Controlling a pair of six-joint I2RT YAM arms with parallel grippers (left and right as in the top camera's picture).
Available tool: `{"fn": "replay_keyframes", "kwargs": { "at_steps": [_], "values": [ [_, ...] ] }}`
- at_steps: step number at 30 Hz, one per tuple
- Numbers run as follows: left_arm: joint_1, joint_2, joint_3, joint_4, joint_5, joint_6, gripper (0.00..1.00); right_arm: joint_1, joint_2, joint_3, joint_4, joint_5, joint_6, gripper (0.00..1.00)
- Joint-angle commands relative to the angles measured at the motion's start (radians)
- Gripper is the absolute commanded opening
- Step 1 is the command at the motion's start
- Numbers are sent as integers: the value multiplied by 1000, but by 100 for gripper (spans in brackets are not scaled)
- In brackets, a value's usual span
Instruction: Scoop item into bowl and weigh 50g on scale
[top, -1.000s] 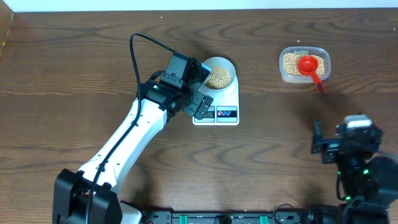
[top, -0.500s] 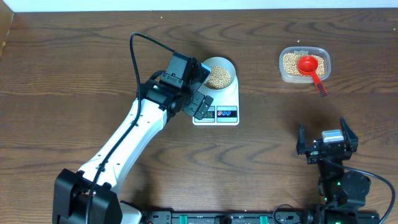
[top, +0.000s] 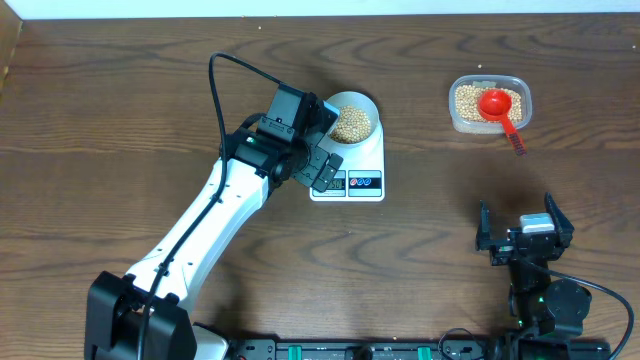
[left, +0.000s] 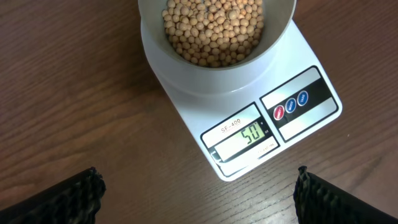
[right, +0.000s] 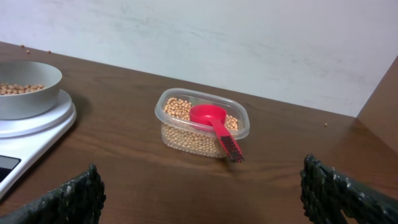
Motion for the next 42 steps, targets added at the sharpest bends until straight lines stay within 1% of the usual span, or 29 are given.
{"fn": "replay_keyframes", "kwargs": {
  "at_steps": [1,13,17,24,26,30,33,36,38,42],
  "values": [
    [2,-14,3,-1,-5,16,100,8,-7,-3,-3,8,19,99],
    [2,-14,3,-2,-7,17,99,8,-7,-3,-3,8,19,99],
    [2,-14,3,-49,-90,16,100,8,-7,-3,-3,8,19,99],
    [5,-14,2,-59,-95,19,100,8,-7,-3,-3,8,19,99],
    [24,-40,0,-60,-100,24,99,8,-7,-3,-3,8,19,99],
    [119,-145,-14,-55,-59,24,100,8,-7,-3,-3,8,19,99],
    [266,-262,-49,-55,74,24,100,8,-7,-3,-3,8,19,99],
    [385,-363,-82,-48,177,24,99,8,-7,-3,-3,8,19,99],
    [447,-445,-121,-34,198,23,100,8,-7,-3,-3,8,19,99],
    [493,-604,-230,31,197,24,99,8,-7,-3,-3,8,19,99]
  ]
}}
